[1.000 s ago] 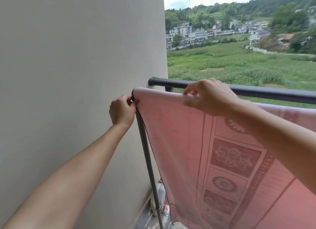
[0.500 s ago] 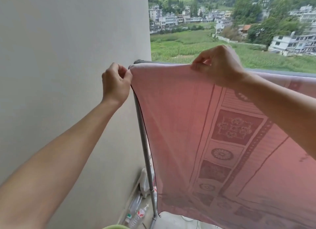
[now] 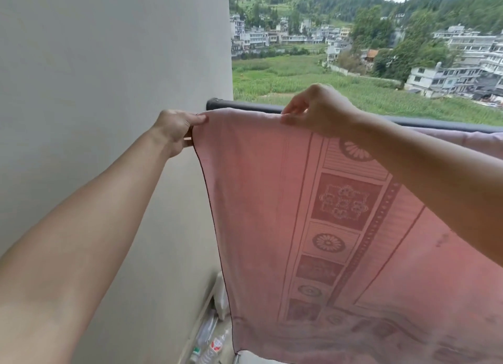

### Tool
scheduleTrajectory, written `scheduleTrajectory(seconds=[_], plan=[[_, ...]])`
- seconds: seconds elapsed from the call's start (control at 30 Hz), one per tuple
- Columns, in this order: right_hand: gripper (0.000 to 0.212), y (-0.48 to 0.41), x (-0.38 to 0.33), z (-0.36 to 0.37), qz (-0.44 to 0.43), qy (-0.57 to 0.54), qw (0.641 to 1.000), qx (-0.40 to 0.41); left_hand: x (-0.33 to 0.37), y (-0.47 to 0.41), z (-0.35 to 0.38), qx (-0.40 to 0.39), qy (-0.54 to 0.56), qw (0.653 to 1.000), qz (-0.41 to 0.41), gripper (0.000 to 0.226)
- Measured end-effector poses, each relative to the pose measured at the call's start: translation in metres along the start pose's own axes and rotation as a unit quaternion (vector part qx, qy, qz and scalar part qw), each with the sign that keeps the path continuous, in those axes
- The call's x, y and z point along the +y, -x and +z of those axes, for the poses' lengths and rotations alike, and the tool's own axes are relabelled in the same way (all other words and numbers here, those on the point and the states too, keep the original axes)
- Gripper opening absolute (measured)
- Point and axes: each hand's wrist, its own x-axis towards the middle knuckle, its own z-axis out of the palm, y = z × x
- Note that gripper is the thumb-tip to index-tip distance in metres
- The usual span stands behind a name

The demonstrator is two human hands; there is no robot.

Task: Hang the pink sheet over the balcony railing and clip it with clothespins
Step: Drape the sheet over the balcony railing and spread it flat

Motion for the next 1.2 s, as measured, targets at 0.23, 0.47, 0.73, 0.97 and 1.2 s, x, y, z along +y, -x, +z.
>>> scheduleTrajectory(seconds=[0.23,0.47,0.73,0.97,1.2], plan=[[0.028,-0.008,-0.002,0.005,0.000,-0.008,0.999,0.051,0.014,-0.013,0.002,0.086,0.086,0.989,0.081,0.018],[0.020,-0.031,-0.002,0.007,0.000,0.016,0.998,0.066,0.015,-0.027,0.009,0.136,0.091,0.977,0.134,0.017],[0.050,-0.019,0.016,0.028,-0.041,0.112,0.993,0.001,-0.021,-0.014,-0.003,-0.208,-0.004,0.978,0.023,0.043],[0.052,-0.036,0.026,0.041,-0.064,0.170,0.983,0.019,-0.037,-0.052,-0.003,-0.048,0.113,0.991,0.060,0.012],[0.049,-0.022,0.055,0.029,-0.058,0.154,0.985,0.059,-0.049,-0.087,0.023,0.136,0.058,0.982,0.119,0.036]])
